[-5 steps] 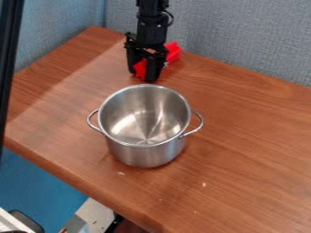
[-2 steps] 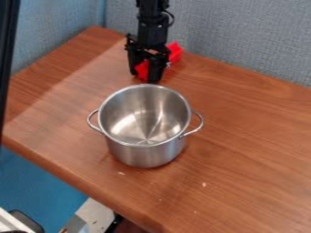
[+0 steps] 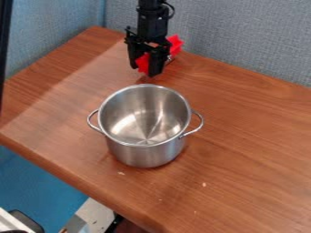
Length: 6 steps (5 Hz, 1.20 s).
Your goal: Put the red object in the metal pot
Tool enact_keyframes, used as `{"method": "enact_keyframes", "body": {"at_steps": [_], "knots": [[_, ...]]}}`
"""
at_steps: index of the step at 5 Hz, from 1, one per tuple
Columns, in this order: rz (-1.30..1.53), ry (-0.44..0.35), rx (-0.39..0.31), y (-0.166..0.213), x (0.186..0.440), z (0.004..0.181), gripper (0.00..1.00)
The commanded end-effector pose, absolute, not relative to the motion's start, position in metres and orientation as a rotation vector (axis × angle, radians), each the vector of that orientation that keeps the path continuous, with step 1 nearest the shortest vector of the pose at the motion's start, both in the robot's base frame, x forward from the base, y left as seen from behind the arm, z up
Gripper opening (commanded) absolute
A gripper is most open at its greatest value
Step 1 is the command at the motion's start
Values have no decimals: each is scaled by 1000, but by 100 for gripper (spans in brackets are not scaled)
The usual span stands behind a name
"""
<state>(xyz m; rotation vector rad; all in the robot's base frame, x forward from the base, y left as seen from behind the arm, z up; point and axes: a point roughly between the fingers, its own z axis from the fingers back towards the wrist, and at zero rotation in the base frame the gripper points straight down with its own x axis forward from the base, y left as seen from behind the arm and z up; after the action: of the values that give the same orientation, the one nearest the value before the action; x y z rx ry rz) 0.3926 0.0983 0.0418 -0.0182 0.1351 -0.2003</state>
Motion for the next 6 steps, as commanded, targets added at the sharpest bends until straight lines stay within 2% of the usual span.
{"method": "enact_keyframes", "body": {"at_steps": [1, 2, 3, 4, 5, 6], "knots": [[-184, 30, 23, 101, 396, 87, 0], [-172, 20, 32, 99, 392, 92, 0], [-85, -37, 80, 101, 379, 127, 0], [-106, -91, 80, 89, 356, 167, 0], [-97, -107, 70, 64, 327, 189, 0], [-159, -87, 69, 47, 291, 183, 0]]}}
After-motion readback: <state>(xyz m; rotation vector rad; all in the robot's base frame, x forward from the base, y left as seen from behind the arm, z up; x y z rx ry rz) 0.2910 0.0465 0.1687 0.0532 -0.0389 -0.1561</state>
